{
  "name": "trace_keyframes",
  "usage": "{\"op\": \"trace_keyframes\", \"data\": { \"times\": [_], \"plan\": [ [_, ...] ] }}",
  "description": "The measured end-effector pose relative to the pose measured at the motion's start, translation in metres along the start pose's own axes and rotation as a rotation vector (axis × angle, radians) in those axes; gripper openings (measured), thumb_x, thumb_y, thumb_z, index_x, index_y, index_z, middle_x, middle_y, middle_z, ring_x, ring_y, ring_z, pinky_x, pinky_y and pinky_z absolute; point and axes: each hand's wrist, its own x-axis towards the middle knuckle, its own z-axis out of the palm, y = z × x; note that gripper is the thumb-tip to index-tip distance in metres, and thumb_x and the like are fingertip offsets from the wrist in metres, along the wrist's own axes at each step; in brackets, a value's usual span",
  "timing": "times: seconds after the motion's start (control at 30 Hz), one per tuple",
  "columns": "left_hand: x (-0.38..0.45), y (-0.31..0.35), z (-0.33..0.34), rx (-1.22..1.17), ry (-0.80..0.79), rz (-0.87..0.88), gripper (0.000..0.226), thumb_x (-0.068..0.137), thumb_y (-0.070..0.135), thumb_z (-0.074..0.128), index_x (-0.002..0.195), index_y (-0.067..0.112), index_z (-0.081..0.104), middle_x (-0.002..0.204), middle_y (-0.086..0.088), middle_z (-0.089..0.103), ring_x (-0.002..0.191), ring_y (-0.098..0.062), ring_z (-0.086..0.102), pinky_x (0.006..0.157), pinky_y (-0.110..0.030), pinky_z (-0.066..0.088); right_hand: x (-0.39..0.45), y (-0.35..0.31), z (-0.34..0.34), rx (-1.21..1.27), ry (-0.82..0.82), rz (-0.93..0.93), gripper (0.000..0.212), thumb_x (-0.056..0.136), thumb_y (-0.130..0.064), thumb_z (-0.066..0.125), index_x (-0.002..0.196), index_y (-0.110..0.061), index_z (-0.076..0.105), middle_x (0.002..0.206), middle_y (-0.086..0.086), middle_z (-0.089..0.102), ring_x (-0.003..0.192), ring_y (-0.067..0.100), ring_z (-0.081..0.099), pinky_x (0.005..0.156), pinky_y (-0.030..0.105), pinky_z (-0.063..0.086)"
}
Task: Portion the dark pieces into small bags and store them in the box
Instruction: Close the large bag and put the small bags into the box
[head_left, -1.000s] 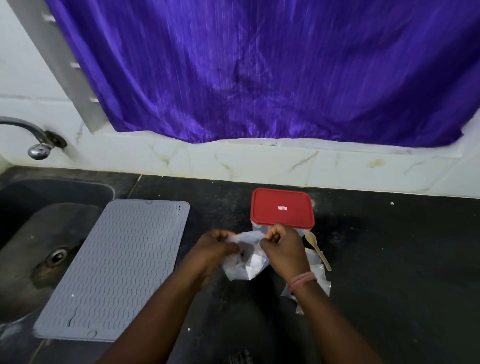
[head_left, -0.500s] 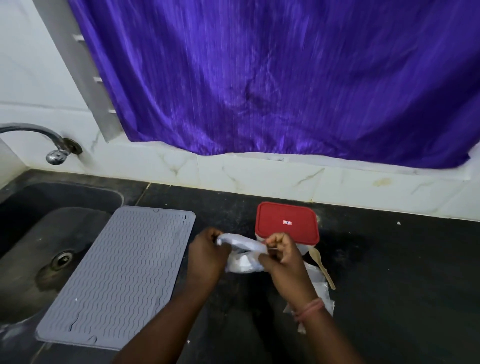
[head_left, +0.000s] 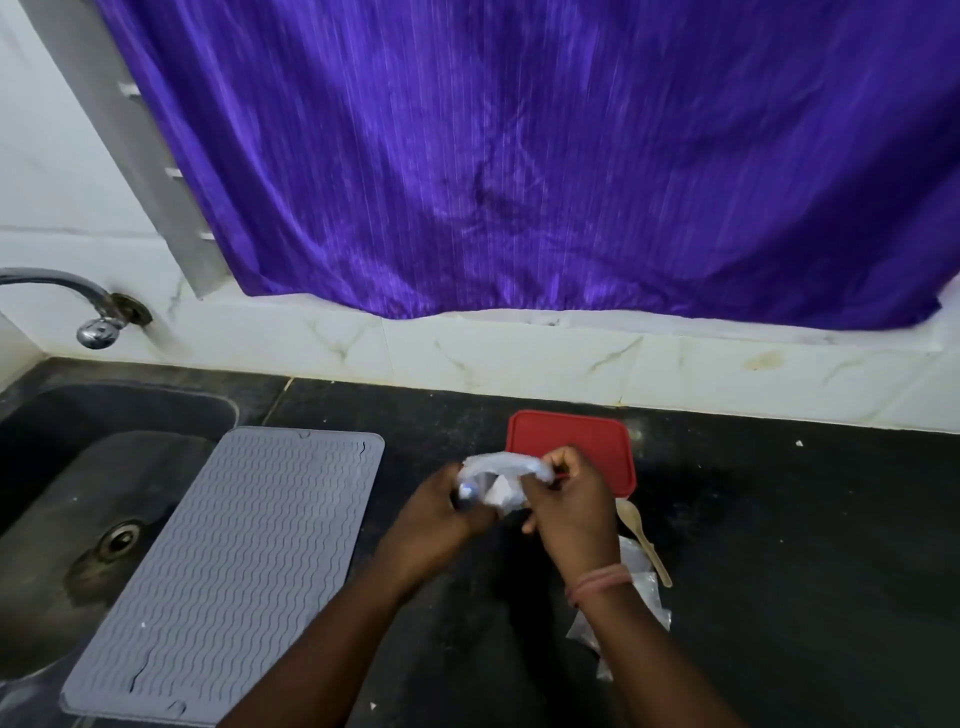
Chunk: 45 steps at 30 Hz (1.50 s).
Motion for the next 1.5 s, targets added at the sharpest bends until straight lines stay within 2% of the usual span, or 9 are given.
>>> {"op": "trace_keyframes", "data": {
  "times": [0.13,0.4,0.67,0.8,0.97,1.1,1.2,1.3,1.5],
  "plan": [
    [0.0,-0.006,0.011,0.022,-0.22,0.078,0.042,0.077,0.004,0.083,0.109,0.025,0.064,0.1,0.011,0.075,0.094,-0.009,0.073,0.081,-0.026,0.059,0.024,0.005,0.005,-0.224,0.234,-0.086,0.014,0.083,-0.006,0.057,0.079,-0.017,0.05,0.081,0.006,0.059,0.073,0.025,0.058,0.065,0.033,0.049],
    [0.023,-0.008,0.008,0.031,0.359,-0.035,0.013,0.084,0.01,0.072,0.078,0.003,0.063,0.062,-0.008,0.066,0.048,-0.012,0.061,0.049,-0.024,0.047,0.013,0.019,0.0,-0.269,0.281,-0.053,0.02,0.082,-0.006,0.06,0.076,-0.018,0.045,0.072,-0.001,0.054,0.067,0.02,0.054,0.059,0.029,0.041],
    [0.045,-0.024,0.014,0.137,0.642,-0.006,0.019,0.091,0.007,0.059,0.073,0.006,0.052,0.069,-0.005,0.054,0.066,-0.02,0.054,0.054,-0.025,0.035,-0.005,-0.003,0.007,-0.098,-0.258,0.059,0.013,0.085,-0.023,0.071,0.088,-0.019,0.06,0.079,0.003,0.066,0.068,0.008,0.057,0.069,0.034,0.05],
    [0.052,-0.029,0.013,0.143,0.681,0.014,0.01,0.094,0.006,0.054,0.087,0.005,0.062,0.083,-0.008,0.064,0.075,-0.021,0.062,0.056,-0.022,0.04,-0.008,-0.016,0.008,0.343,-0.415,0.143,0.038,0.082,0.001,0.076,0.113,-0.018,0.065,0.099,-0.001,0.075,0.09,0.012,0.07,0.083,0.036,0.058],
    [0.045,-0.028,0.012,-0.023,0.652,0.01,0.011,0.098,0.015,0.06,0.095,0.007,0.053,0.086,-0.01,0.062,0.082,-0.025,0.065,0.063,-0.031,0.048,0.0,-0.011,0.012,0.223,-0.153,0.157,0.032,0.081,0.008,0.067,0.096,-0.021,0.064,0.084,0.002,0.071,0.068,0.012,0.067,0.056,0.029,0.055],
    [0.031,-0.015,0.024,-0.298,0.297,0.015,0.032,0.083,0.016,0.08,0.107,0.015,0.059,0.099,-0.003,0.073,0.093,-0.019,0.072,0.08,-0.036,0.06,0.011,0.006,0.013,-0.123,0.065,0.081,0.024,0.08,-0.002,0.059,0.09,-0.023,0.057,0.084,-0.003,0.066,0.078,0.019,0.065,0.068,0.032,0.054],
    [0.026,-0.014,0.034,-0.195,0.066,0.035,0.041,0.076,0.016,0.086,0.11,0.024,0.065,0.099,0.006,0.077,0.091,-0.009,0.074,0.077,-0.027,0.061,0.012,0.008,0.014,-0.182,0.178,0.062,0.034,0.081,-0.002,0.057,0.103,-0.027,0.049,0.098,0.0,0.062,0.083,0.022,0.062,0.073,0.035,0.054],
    [0.025,-0.018,0.031,-0.05,0.202,0.057,0.03,0.077,0.024,0.084,0.103,0.026,0.069,0.089,0.007,0.076,0.079,-0.005,0.073,0.066,-0.025,0.061,0.012,0.011,0.014,-0.154,0.216,0.051,0.038,0.077,-0.004,0.063,0.104,-0.023,0.045,0.102,0.003,0.057,0.082,0.023,0.06,0.073,0.033,0.051],
    [0.04,-0.031,0.014,0.118,0.574,0.053,0.012,0.091,0.015,0.069,0.082,0.015,0.06,0.078,-0.004,0.066,0.073,-0.021,0.065,0.064,-0.035,0.054,-0.001,0.01,0.016,-0.03,0.186,0.125,0.031,0.074,-0.007,0.064,0.064,-0.019,0.037,0.056,-0.008,0.038,0.055,0.009,0.037,0.055,0.032,0.034]
  ]
}}
